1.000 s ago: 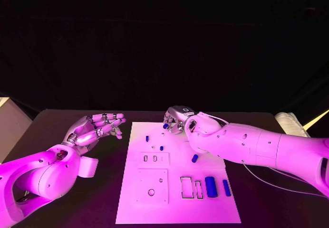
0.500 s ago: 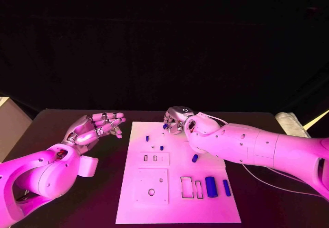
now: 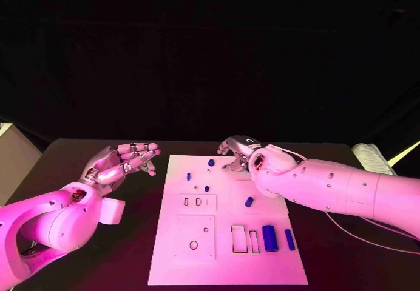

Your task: Assemble the parts on the task board

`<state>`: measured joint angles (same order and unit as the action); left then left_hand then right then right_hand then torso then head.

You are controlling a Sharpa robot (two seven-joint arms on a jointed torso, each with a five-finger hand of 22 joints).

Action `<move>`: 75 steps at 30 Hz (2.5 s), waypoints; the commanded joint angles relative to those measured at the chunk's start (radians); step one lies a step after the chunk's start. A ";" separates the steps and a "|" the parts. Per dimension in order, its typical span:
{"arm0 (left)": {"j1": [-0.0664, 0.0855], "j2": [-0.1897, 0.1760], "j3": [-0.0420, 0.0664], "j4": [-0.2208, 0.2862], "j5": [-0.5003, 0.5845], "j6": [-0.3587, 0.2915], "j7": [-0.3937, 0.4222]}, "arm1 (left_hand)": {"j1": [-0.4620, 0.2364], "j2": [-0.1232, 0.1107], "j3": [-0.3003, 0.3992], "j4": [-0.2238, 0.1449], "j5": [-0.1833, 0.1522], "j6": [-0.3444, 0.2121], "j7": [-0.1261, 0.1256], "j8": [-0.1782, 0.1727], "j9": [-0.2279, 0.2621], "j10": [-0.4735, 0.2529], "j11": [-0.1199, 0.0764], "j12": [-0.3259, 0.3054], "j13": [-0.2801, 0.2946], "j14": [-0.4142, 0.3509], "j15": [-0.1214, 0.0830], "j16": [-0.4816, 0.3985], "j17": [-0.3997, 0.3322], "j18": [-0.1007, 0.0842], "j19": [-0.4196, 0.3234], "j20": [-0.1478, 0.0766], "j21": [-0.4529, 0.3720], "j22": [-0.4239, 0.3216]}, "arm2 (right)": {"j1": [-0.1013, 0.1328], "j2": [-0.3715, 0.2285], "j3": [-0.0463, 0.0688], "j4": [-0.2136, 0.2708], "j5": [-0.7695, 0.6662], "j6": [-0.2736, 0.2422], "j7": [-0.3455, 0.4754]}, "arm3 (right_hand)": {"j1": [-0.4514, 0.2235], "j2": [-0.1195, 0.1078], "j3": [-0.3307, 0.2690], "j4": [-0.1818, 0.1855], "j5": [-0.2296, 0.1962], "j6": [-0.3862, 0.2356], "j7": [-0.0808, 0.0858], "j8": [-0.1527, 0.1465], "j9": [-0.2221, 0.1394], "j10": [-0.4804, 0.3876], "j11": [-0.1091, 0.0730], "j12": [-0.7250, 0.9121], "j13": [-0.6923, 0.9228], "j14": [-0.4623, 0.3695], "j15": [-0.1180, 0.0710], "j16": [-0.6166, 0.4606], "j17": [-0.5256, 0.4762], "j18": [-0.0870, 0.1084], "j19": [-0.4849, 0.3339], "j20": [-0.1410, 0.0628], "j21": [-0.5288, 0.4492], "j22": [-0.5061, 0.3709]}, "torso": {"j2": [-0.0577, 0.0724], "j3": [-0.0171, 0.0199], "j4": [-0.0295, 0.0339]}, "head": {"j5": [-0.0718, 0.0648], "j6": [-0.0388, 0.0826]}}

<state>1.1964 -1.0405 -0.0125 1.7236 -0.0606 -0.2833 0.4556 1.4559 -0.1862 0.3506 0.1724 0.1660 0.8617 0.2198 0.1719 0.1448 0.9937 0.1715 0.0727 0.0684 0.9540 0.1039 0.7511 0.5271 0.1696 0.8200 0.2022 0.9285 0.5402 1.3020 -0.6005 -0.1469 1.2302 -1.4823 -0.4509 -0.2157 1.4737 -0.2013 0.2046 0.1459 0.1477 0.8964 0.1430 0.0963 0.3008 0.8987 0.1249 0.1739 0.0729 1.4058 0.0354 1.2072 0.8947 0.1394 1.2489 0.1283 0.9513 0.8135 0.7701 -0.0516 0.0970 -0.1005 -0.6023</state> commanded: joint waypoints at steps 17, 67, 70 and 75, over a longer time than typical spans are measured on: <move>0.002 0.012 0.000 -0.023 0.003 0.027 0.002 | -0.012 0.001 0.006 0.002 -0.003 -0.004 0.008 -0.006 -0.001 -0.011 0.000 -0.005 -0.001 -0.011 0.000 0.005 0.002 0.013 -0.010 -0.002 0.010 0.003 | 0.034 -0.244 0.008 0.138 0.204 0.110 -0.020 | 0.030 -0.016 -0.130 0.143 0.052 -0.020 0.011 0.080 0.053 0.519 -0.060 1.217 1.237 0.129 -0.047 0.291 0.490 -0.086 0.223 -0.039 0.424 0.519 | -0.004 0.0107 -0.0244 | -0.011 0.010; 0.002 0.019 0.000 -0.037 0.002 0.039 -0.010 | -0.012 0.001 0.007 0.001 -0.003 -0.004 0.008 -0.006 -0.001 -0.012 0.000 -0.004 0.000 -0.012 0.000 0.007 0.001 0.013 -0.013 -0.002 0.012 0.004 | 0.010 -0.168 0.007 0.058 0.211 0.085 -0.044 | 0.020 0.022 -0.013 0.133 0.154 0.030 0.004 0.180 0.065 0.672 -0.058 1.397 1.498 0.165 -0.040 0.364 0.676 -0.131 0.304 -0.027 0.593 0.726 | 0.000 0.0111 -0.0204 | -0.012 -0.002; 0.002 0.019 0.000 -0.037 0.002 0.040 -0.011 | -0.012 0.002 0.008 0.000 -0.003 -0.005 0.007 -0.006 -0.001 -0.013 0.000 -0.004 0.000 -0.014 0.000 0.008 0.001 0.013 -0.015 -0.002 0.014 0.005 | 0.008 -0.168 0.007 0.072 0.177 0.058 -0.040 | 0.028 0.017 0.026 0.133 0.116 0.056 -0.005 0.181 0.062 0.672 -0.066 1.397 1.498 0.165 -0.048 0.364 0.676 -0.133 0.308 -0.034 0.599 0.733 | 0.000 0.0111 -0.0207 | -0.012 -0.002; 0.002 0.019 0.000 -0.037 0.002 0.041 -0.012 | -0.012 0.002 0.008 0.000 -0.003 -0.005 0.007 -0.006 -0.001 -0.013 0.000 -0.004 0.000 -0.014 0.000 0.008 0.001 0.013 -0.015 -0.002 0.014 0.005 | 0.006 -0.167 0.007 0.095 0.122 0.015 -0.047 | 0.030 0.010 0.059 0.132 0.122 0.077 -0.011 0.182 0.061 0.672 -0.072 1.397 1.498 0.165 -0.054 0.364 0.676 -0.135 0.313 -0.039 0.607 0.742 | -0.001 0.0108 -0.0204 | -0.011 0.000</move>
<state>1.1969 -1.0233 -0.0129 1.6854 -0.0601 -0.2635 0.4410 1.4520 -0.1822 0.3533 0.1696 0.1660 0.8618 0.2197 0.1722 0.1449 0.9865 0.1716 0.0727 0.0684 0.9469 0.1039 0.7560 0.5270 0.1695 0.8129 0.2020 0.9365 0.5444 1.3084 -0.7682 -0.1397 1.3172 -1.2811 -0.3827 -0.2633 1.4944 -0.1913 0.2602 0.2777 0.2631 0.9565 0.1426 0.2745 0.3587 1.4685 0.0589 1.5671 1.3077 1.4646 -0.0121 1.5672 1.3076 0.0218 1.4662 0.0964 1.5547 1.3077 0.7696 -0.0407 0.0763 -0.1121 -0.6043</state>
